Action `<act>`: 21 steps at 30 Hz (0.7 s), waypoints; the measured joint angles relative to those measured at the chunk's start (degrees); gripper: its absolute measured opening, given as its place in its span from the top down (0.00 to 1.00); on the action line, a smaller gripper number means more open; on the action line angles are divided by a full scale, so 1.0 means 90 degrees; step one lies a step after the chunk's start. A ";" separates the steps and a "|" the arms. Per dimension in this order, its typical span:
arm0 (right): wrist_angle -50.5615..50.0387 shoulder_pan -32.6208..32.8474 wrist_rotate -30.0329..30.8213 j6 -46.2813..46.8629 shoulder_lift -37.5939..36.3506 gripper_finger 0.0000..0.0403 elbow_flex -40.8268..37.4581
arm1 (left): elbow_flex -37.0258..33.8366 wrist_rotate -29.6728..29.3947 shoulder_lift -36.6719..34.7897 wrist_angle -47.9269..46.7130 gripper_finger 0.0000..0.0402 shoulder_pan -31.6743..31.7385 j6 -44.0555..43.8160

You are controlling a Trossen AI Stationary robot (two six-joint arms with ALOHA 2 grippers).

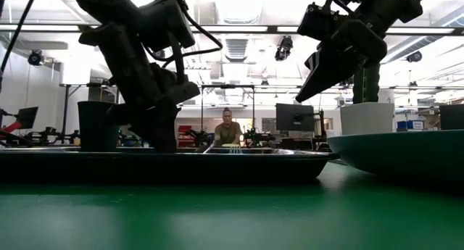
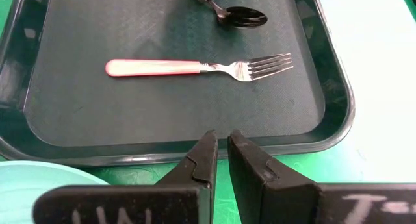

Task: Pick and place plate/cup/fork/spoon on tray
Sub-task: Put the blue spoon on the black serving tray

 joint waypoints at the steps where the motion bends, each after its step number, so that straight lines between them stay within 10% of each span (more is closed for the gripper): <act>1: 0.0000 0.0000 0.0000 0.0000 0.0000 0.93 0.0000 | 0.0000 0.0000 0.0000 0.0000 0.95 0.0000 0.0011; 11: -0.0007 0.0000 0.0000 0.0000 0.0000 0.93 0.0000 | 0.0031 0.1157 -0.0513 -0.0045 0.95 0.0000 0.1429; 21: -0.0005 0.0000 0.0000 0.0000 0.0000 0.93 0.0002 | -0.0096 0.1593 -0.0798 -0.2288 0.96 -0.0282 0.3169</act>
